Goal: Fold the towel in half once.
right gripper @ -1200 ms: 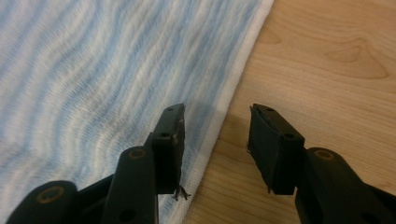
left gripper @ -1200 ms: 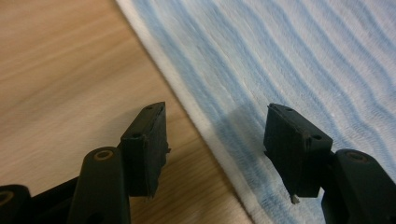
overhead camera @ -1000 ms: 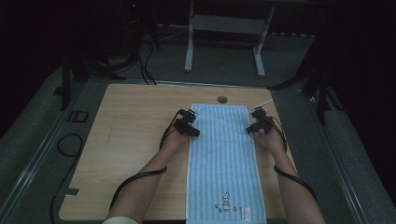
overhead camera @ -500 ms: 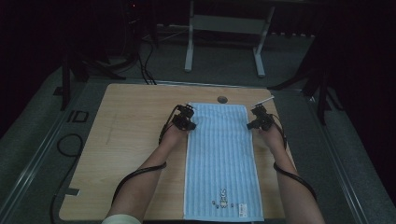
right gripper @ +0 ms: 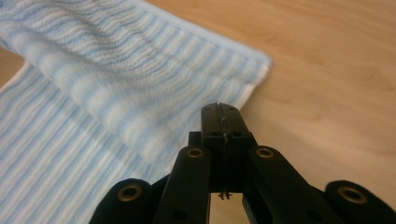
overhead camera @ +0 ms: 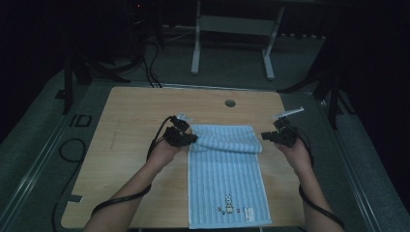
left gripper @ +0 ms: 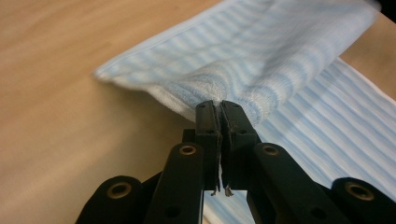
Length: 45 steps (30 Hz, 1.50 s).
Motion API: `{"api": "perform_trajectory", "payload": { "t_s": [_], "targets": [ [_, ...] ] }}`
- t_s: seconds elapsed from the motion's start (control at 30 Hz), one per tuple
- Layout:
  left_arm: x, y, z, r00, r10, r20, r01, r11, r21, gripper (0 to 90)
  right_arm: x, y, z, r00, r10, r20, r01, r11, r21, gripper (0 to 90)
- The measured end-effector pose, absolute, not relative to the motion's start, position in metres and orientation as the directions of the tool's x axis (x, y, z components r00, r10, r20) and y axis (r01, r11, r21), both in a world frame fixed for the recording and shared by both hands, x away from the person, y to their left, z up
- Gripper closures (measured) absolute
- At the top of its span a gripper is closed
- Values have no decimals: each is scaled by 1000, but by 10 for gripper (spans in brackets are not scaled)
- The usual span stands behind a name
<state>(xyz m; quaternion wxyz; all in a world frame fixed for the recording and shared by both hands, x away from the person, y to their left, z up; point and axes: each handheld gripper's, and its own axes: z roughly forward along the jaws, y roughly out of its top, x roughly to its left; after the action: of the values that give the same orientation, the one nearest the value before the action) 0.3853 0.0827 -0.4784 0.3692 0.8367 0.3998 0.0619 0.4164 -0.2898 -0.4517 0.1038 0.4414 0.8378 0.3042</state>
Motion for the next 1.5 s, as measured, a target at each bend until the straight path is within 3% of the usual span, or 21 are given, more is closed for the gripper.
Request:
{"api": "perform_trajectory", "payload": {
  "t_s": [0.23, 0.43, 0.6, 1.13, 1.33, 1.5],
  "targets": [
    [346, 87, -510, 683, 701, -206, 651, -456, 607, 841, 380, -277, -479, -652, 752, 92, 653, 496, 572, 899],
    [339, 88, -536, 688, 695, -208, 674, -506, 538, 803, 381, -258, -507, -674, 732, 102, 662, 537, 523, 899],
    [346, 89, -537, 683, 700, -207, 677, -501, 539, 800, 386, -248, -527, -673, 735, 77, 673, 566, 477, 899],
    [416, 90, -535, 644, 737, -205, 708, -473, 524, 786, 431, -246, -527, -621, 775, 118, 726, 512, 460, 898],
    [412, 91, -535, 665, 716, -214, 696, -489, 527, 730, 433, -247, -527, -611, 780, 137, 738, 498, 456, 898],
    [410, 92, -535, 667, 710, -225, 699, -492, 520, 750, 426, -247, -527, -606, 783, 139, 743, 494, 452, 898]
  ]
}}
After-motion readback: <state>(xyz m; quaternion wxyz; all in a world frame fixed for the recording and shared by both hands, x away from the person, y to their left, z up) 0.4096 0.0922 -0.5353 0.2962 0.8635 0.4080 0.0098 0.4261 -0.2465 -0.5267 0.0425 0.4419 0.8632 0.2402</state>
